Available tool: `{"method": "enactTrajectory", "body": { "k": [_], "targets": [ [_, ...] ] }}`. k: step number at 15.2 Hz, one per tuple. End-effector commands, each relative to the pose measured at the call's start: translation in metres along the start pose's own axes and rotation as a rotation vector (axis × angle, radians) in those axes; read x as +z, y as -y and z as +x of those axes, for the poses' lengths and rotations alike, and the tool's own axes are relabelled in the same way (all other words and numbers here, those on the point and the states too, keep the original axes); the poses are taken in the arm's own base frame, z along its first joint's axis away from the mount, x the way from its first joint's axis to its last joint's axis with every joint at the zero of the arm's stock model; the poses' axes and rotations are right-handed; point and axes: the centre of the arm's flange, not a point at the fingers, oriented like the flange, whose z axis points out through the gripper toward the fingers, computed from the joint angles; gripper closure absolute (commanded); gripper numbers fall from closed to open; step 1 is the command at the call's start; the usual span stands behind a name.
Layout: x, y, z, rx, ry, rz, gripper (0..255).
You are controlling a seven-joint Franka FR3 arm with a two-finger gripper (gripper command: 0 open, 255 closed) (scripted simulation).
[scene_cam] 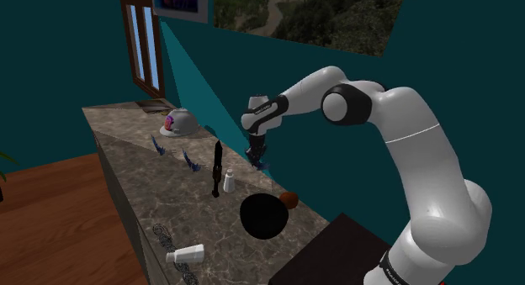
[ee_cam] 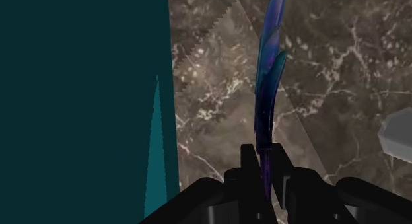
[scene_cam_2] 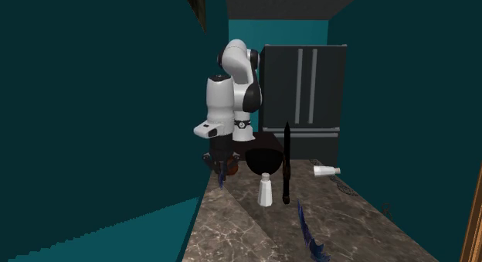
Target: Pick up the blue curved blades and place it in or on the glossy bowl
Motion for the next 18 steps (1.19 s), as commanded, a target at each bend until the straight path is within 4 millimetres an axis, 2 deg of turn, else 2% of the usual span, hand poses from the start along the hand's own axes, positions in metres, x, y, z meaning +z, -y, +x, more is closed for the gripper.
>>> {"method": "enactTrajectory", "body": {
  "k": [1, 18],
  "targets": [
    [-0.011, 0.000, 0.000, 0.000, 0.000, 0.000, 255],
    [-0.101, 0.000, -0.010, 0.000, 0.000, 0.000, 255]
  ]
}}
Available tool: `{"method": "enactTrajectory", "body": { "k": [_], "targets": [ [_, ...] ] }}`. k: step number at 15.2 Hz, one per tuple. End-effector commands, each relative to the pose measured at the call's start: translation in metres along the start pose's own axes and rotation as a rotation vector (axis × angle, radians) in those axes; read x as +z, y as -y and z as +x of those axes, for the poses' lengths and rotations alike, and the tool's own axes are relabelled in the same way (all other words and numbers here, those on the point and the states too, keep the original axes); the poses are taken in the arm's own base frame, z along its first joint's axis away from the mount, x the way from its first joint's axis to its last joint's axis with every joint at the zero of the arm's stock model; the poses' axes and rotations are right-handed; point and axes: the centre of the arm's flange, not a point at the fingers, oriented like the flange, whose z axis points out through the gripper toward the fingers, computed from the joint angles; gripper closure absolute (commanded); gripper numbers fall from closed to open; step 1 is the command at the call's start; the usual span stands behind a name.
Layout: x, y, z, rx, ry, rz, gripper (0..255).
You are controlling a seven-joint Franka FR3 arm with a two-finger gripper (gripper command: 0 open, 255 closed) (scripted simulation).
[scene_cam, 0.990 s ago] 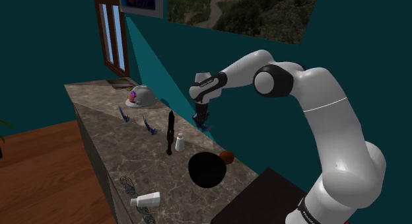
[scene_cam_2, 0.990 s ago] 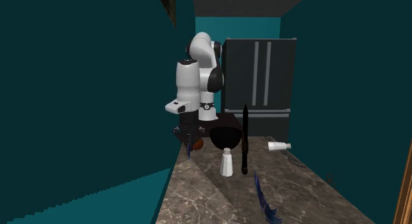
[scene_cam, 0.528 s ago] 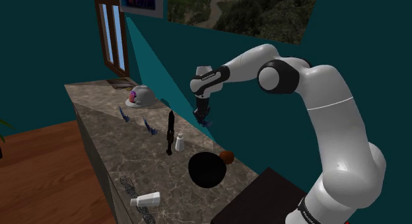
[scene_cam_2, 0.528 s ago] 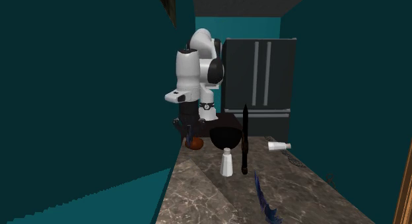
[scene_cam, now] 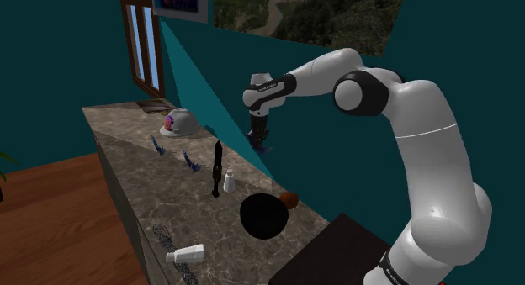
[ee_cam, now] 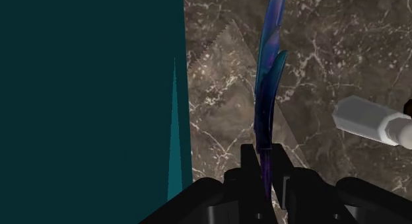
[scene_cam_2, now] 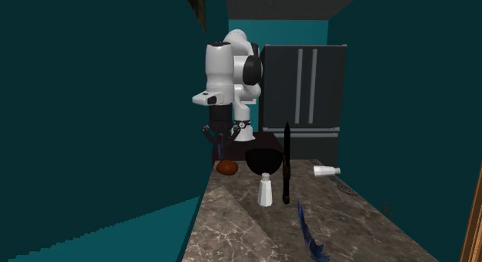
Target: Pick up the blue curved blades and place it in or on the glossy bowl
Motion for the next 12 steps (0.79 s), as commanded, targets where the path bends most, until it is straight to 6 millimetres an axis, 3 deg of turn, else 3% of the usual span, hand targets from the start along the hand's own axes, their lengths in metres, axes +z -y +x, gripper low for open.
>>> {"method": "enactTrajectory", "body": {
  "k": [1, 3, 12],
  "targets": [
    [-0.010, 0.000, -0.002, 0.000, 0.000, 0.000, 255],
    [-0.018, 0.000, -0.003, 0.000, 0.000, 0.000, 255],
    [-0.007, 0.069, -0.099, 0.000, 0.000, 0.000, 255]
  ]
}}
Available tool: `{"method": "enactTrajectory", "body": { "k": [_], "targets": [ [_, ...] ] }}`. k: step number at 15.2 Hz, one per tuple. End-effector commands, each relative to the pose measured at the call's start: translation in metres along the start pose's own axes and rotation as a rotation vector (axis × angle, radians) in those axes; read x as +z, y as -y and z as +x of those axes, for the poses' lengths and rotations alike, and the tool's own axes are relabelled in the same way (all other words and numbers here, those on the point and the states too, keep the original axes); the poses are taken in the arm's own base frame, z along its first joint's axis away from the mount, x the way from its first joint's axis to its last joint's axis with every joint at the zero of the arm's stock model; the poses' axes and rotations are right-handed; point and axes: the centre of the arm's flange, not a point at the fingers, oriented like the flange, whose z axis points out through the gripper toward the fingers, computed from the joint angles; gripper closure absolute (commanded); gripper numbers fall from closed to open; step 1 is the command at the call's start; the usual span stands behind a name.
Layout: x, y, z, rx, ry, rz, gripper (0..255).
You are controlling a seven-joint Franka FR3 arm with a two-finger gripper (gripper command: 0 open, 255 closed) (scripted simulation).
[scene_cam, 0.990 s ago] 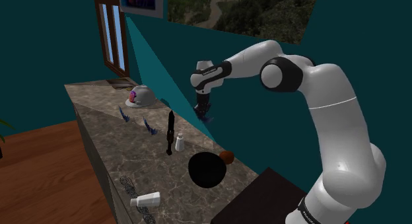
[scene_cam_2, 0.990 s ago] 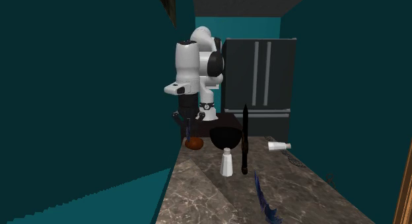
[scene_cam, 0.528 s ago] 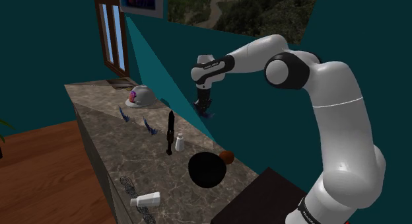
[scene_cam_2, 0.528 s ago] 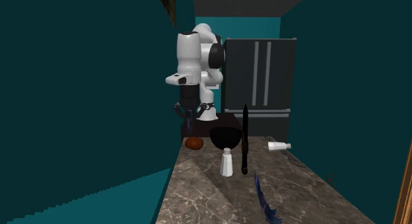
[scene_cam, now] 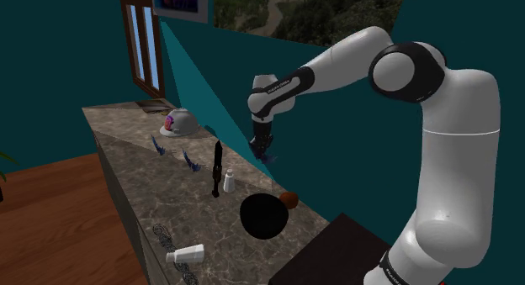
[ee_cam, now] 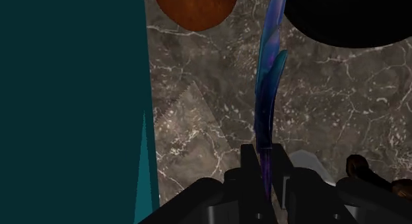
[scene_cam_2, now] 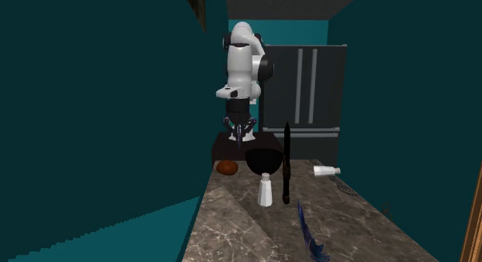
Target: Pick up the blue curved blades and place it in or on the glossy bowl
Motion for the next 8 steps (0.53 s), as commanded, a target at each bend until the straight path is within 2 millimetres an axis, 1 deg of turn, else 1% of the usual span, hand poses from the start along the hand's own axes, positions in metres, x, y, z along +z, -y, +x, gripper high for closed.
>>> {"method": "enactTrajectory", "body": {
  "k": [1, 8],
  "targets": [
    [0.002, 0.015, -0.024, 0.001, 0.000, 0.000, 255],
    [0.011, 0.068, -0.099, 0.001, 0.000, 0.000, 255]
  ]
}}
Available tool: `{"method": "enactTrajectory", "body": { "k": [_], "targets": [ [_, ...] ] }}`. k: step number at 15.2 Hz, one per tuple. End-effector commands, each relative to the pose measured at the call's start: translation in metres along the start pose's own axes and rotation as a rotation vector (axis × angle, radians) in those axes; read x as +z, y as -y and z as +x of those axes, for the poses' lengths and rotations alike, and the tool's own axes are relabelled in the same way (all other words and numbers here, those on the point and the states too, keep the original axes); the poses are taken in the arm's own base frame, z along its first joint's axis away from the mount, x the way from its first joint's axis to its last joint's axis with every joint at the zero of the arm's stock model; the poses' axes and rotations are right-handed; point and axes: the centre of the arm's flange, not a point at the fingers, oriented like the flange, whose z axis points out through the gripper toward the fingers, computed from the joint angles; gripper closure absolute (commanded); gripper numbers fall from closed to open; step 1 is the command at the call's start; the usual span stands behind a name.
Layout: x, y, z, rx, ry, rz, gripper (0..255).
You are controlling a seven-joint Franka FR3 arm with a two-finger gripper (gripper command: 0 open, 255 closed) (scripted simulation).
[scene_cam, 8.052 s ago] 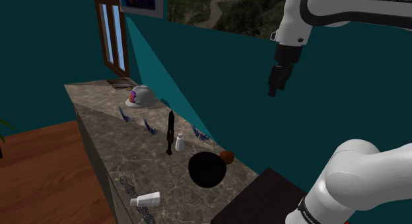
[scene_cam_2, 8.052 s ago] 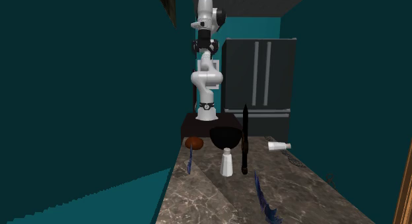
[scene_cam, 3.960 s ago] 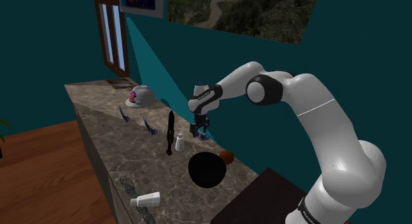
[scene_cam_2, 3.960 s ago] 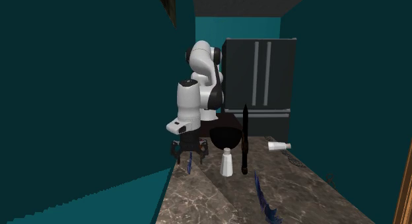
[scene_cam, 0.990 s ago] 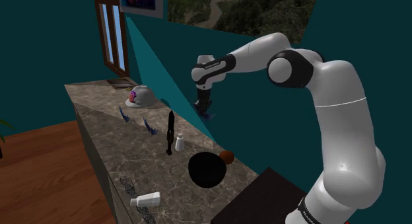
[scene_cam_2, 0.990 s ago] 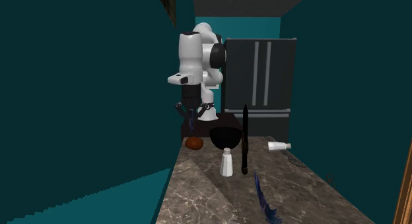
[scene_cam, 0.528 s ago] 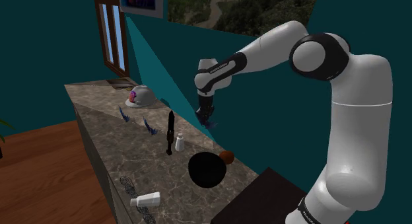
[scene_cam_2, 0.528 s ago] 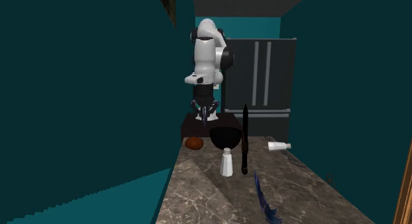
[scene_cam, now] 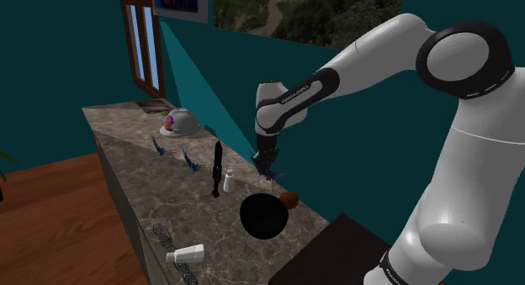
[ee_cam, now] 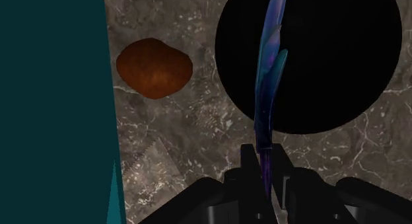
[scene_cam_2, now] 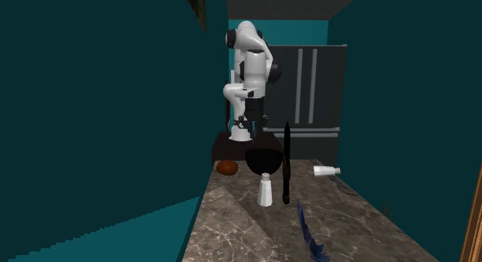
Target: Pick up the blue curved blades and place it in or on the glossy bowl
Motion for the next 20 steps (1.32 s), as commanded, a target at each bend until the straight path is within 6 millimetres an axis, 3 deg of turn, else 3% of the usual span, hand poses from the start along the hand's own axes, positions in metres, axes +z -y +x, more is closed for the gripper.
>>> {"method": "enactTrajectory", "body": {
  "k": [1, 7, 20],
  "targets": [
    [0.002, 0.015, -0.022, 0.001, 0.000, 0.000, 255],
    [0.009, 0.060, -0.085, 0.001, 0.000, 0.000, 255],
    [0.076, 0.060, -0.077, 0.001, 0.000, 0.000, 255]
  ]
}}
